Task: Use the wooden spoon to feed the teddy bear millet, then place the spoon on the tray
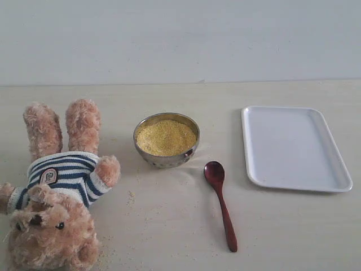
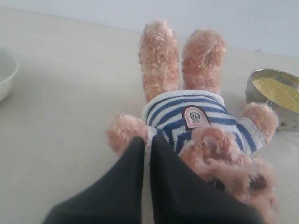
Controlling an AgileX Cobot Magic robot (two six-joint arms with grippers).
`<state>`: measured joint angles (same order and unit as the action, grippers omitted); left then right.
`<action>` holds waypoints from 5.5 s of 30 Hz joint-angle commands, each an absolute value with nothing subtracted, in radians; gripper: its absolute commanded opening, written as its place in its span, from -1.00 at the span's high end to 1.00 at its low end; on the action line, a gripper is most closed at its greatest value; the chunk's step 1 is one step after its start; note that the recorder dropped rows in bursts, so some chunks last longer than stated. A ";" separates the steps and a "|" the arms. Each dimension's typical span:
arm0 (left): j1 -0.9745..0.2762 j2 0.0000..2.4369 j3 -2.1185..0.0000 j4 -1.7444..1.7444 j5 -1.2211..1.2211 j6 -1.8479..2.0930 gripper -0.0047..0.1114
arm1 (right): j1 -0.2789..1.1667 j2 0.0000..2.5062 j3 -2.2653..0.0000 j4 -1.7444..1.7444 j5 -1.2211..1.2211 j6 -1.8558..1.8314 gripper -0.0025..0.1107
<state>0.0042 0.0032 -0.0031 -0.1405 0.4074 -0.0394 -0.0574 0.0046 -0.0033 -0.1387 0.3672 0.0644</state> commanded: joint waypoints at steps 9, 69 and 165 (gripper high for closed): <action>-0.001 0.000 0.000 -0.530 0.195 -0.038 0.83 | -0.060 0.000 0.000 -0.139 0.366 0.069 0.96; -0.208 1.632 -1.181 -0.250 1.024 1.904 0.12 | -0.060 0.000 0.000 -0.139 0.366 0.069 0.96; -0.326 1.473 -0.871 0.064 0.685 2.015 -0.47 | -0.060 0.000 0.000 -0.139 0.366 0.069 0.96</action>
